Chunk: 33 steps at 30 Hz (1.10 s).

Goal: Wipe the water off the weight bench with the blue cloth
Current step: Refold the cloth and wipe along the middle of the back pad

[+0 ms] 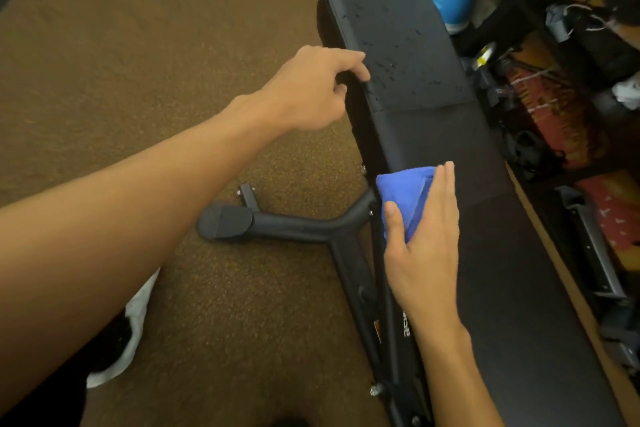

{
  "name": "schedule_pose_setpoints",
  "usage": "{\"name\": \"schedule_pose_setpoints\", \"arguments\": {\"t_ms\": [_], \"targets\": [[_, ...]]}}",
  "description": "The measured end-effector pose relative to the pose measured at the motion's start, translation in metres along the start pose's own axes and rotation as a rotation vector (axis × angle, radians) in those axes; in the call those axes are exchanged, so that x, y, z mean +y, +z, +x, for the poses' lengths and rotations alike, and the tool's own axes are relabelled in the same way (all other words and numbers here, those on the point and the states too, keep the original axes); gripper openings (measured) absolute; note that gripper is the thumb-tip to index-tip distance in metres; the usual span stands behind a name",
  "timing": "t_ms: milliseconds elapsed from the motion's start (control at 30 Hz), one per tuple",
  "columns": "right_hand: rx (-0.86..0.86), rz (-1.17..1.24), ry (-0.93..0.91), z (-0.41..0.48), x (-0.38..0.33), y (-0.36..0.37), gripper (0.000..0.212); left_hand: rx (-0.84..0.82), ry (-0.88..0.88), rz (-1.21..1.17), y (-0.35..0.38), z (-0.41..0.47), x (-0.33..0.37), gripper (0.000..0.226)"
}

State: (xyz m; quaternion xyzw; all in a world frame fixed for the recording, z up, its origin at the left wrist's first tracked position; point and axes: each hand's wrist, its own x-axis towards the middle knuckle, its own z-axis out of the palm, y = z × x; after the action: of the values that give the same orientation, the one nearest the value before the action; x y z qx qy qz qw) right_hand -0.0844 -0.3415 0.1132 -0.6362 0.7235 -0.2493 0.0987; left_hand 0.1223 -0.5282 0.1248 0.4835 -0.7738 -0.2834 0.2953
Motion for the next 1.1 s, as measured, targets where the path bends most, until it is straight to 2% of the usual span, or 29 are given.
{"name": "schedule_pose_setpoints", "arguments": {"t_ms": [67,433,567,733,900,1000,1100], "targets": [[0.059,-0.043,0.003,-0.001,-0.003,0.010,0.081,-0.021,-0.013,0.009,-0.001,-0.002,0.002,0.043],[0.202,-0.238,-0.271,0.065,-0.027,0.054,0.079,-0.042,-0.020,0.005,0.000,-0.007,0.000,0.054],[0.214,-0.225,-0.258,0.061,-0.023,0.054,0.079,-0.026,-0.062,-0.031,-0.004,-0.008,0.001,0.060],[0.278,-0.230,-0.227,0.023,-0.009,0.047,0.074,0.014,-0.064,-0.068,-0.009,-0.007,-0.001,0.057],[0.321,-0.271,-0.274,0.072,-0.031,0.067,0.075,0.040,-0.067,-0.076,-0.009,-0.004,0.002,0.059],[0.281,-0.263,-0.278,0.087,-0.037,0.069,0.079,0.065,-0.054,-0.068,-0.007,-0.002,0.000,0.056],[0.236,-0.218,-0.253,0.063,-0.025,0.057,0.078,0.076,-0.049,-0.083,-0.007,-0.002,-0.002,0.053]]}}
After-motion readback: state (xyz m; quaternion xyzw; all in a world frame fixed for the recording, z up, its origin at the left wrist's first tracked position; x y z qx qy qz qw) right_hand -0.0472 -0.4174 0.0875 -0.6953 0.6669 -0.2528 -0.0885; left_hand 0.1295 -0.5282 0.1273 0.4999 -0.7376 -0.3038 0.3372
